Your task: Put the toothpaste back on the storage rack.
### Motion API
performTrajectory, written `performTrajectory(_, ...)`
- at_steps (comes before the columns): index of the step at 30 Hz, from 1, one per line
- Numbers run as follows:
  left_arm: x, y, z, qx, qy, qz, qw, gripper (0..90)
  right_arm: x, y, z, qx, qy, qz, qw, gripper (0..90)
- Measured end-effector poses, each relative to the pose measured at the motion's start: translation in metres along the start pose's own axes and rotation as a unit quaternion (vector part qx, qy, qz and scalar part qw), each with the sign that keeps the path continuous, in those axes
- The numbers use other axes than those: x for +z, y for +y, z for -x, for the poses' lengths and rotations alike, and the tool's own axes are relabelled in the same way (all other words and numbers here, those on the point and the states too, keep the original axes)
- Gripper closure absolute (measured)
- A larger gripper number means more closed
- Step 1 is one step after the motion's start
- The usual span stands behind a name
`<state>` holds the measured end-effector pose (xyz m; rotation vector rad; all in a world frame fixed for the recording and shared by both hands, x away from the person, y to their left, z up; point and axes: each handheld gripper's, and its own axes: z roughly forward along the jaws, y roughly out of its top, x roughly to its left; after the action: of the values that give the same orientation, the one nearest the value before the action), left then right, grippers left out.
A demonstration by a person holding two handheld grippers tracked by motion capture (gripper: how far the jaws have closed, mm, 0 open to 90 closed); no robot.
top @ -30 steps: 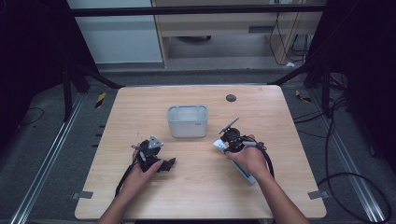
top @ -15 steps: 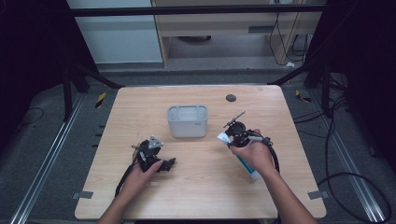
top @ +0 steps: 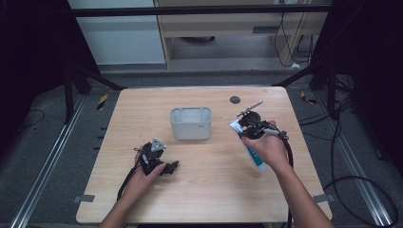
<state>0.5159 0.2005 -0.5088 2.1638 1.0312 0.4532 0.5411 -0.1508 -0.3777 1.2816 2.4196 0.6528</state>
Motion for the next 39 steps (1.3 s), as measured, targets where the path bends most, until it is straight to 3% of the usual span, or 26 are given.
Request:
performTrajectory(5, 0.000, 0.000, 0.000, 0.001, 0.000, -0.001, 1.0000, 0.0, -0.008, 0.004, 0.003, 0.001, -0.009, 0.039, 0.9992, 80.7)
performTrajectory(11, 0.000, 0.000, 0.000, 0.000, 0.000, 0.000, 1.0000, 0.0, -0.018, 0.008, 0.007, 0.009, -0.024, 0.096, 0.9951, 81.0)
performTrajectory(15, 0.000, 0.000, 0.000, 0.000, 0.000, 0.000, 1.0000, 0.0, -0.024, 0.010, 0.010, 0.013, -0.032, 0.126, 0.9915, 81.1)
performTrajectory(16, 0.000, 0.000, 0.000, 0.000, 0.000, 0.000, 1.0000, 0.0, -0.028, 0.012, 0.012, 0.017, -0.037, 0.144, 0.9887, 81.1)
performTrajectory(18, 0.000, 0.000, 0.000, 0.000, 0.000, 0.000, 1.0000, 0.0, -0.029, 0.013, 0.012, 0.018, -0.038, 0.150, 0.9878, 81.2)
performTrajectory(19, 0.000, 0.000, 0.000, 0.000, 0.000, 0.000, 1.0000, 0.0, -0.032, 0.014, 0.014, 0.024, -0.041, 0.170, 0.9844, 81.2)
performTrajectory(20, 0.000, 0.000, 0.000, 0.000, 0.000, 0.000, 1.0000, 0.0, -0.032, 0.014, 0.014, 0.024, -0.041, 0.170, 0.9844, 81.2)
performTrajectory(21, 0.000, 0.000, 0.000, 0.000, 0.000, 0.000, 1.0000, 0.0, -0.034, 0.016, 0.014, 0.028, -0.042, 0.185, 0.9815, 81.2)
performTrajectory(24, 0.000, 0.000, 0.000, 0.000, 0.000, 0.000, 1.0000, 0.0, -0.035, 0.017, 0.013, 0.030, -0.044, 0.193, 0.9798, 81.1)
performTrajectory(25, 0.000, 0.000, 0.000, 0.000, 0.000, 0.000, 1.0000, 0.0, -0.035, 0.018, 0.011, 0.035, -0.045, 0.204, 0.9773, 81.1)
performTrajectory(29, 0.000, 0.000, 0.000, 0.000, 0.000, 0.000, 1.0000, 0.0, -0.035, 0.020, 0.009, 0.035, -0.044, 0.216, 0.9748, 81.0)
performTrajectory(30, 0.000, 0.000, 0.000, 0.000, 0.000, 0.000, 1.0000, 0.0, -0.034, 0.022, 0.006, 0.036, -0.048, 0.224, 0.9727, 81.0)
performTrajectory(39, 0.000, 0.000, 0.000, 0.000, 0.000, 0.000, 1.0000, 0.0, -0.036, 0.029, -0.003, 0.043, -0.054, 0.257, 0.9639, 81.0)
